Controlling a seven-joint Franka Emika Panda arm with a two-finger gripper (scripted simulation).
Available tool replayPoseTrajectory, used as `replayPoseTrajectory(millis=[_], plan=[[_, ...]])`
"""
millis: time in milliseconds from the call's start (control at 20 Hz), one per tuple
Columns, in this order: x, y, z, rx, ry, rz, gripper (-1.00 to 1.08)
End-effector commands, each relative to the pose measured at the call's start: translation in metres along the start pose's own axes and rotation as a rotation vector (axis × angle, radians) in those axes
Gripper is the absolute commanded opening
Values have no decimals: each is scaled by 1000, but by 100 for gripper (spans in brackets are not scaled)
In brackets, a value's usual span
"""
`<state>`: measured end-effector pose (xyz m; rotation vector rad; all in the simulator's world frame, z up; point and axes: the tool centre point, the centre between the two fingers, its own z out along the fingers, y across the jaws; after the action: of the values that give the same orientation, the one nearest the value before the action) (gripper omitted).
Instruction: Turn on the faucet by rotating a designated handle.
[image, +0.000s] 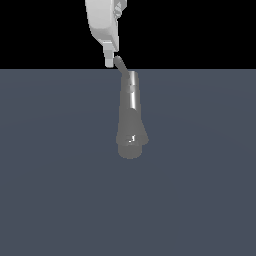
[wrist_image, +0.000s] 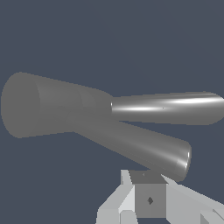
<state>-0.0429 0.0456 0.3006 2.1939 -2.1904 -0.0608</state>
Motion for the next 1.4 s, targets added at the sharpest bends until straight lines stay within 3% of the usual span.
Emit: replayPoseTrajectory(millis=[0, 650, 700, 750, 1350], plan=[[6, 0, 0, -1, 0, 0, -100], [93, 5, -1, -4, 1, 5, -100], [93, 5, -1, -4, 1, 5, -100], [66, 3, -2, -1, 0, -32, -100], [117, -28, 12, -3, 1, -11, -100]])
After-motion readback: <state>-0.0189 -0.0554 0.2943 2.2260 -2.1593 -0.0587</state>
